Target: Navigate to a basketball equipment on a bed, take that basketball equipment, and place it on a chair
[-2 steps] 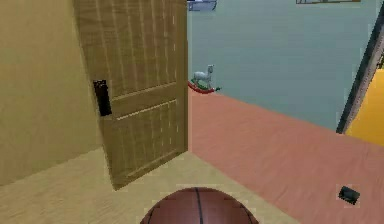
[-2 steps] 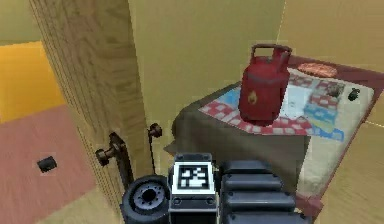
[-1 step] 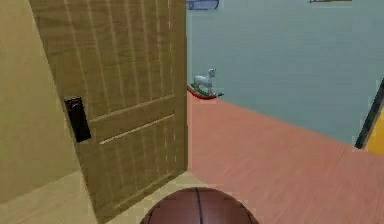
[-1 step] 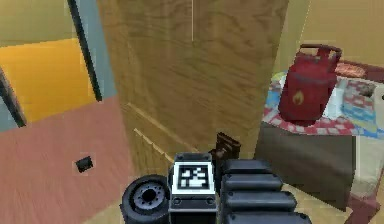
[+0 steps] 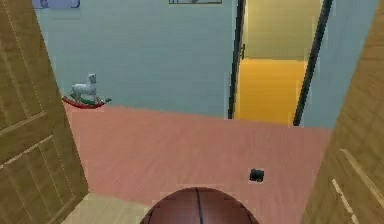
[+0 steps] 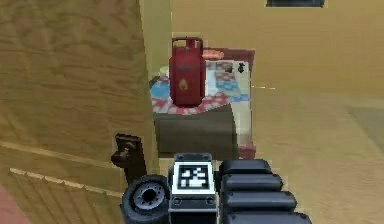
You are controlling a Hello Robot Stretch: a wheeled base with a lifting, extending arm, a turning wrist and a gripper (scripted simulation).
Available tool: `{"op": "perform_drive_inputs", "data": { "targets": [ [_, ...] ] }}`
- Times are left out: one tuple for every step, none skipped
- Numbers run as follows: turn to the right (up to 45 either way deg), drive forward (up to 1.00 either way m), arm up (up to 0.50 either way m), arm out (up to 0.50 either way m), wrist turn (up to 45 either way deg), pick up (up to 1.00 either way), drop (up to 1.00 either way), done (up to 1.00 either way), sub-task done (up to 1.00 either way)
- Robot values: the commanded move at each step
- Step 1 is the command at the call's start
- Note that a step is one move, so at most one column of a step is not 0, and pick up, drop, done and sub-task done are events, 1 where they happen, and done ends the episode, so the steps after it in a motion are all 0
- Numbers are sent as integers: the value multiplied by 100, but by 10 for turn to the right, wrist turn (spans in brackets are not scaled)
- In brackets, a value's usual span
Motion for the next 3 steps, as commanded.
{"op": "perform_drive_inputs", "data": {
  "targets": [
    [0,100,0,0,0,0,0,0,0],
    [30,0,0,0,0,0,0,0,0],
    [0,40,0,0,0,0,0,0,0]
  ]
}}
